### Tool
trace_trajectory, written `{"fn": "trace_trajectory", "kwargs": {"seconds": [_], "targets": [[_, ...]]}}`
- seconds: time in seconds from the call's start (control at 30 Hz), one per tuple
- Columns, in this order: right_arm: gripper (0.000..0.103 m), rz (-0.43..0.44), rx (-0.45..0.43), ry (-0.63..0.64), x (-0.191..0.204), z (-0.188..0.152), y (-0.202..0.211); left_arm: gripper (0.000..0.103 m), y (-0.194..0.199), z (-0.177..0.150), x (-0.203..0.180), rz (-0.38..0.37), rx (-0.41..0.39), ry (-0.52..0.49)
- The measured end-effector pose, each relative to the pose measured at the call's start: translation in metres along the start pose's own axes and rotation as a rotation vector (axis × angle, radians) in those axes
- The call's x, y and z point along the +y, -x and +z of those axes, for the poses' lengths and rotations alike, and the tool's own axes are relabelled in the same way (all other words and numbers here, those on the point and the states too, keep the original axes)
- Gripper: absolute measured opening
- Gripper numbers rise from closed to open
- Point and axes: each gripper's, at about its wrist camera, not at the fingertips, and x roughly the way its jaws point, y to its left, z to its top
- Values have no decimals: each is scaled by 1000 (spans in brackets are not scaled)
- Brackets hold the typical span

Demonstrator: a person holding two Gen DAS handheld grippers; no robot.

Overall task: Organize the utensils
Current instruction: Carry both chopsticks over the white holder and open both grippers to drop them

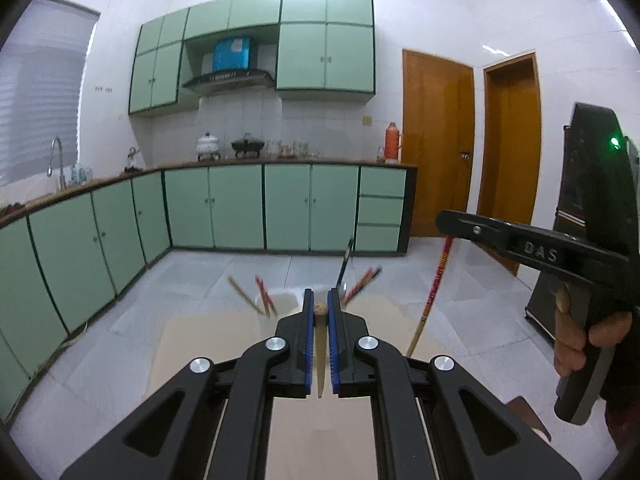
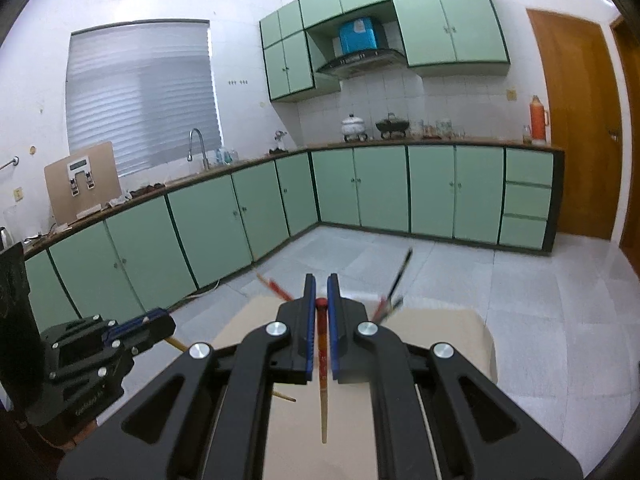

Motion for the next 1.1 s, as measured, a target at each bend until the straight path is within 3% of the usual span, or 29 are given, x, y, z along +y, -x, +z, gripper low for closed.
{"fn": "trace_trajectory", "kwargs": {"seconds": [0.3,0.47,0.73,0.97,1.1], "targets": [[5,-33,-84,23,-14,73,-27,6,-22,61,17,4,-125,4],[5,-68,-111,35,-24,96,-59,6,-50,81,33,16,-133,13],[5,-119,-108,31,-44,94,-124,6,-115,73,59,27,-35,42],[5,-144,-32,12,-58,66,-178,6,-166,59,65,32,48,43],[8,-142,2,-2,-63,48,-187,6,-180,52,66,32,90,37]]}}
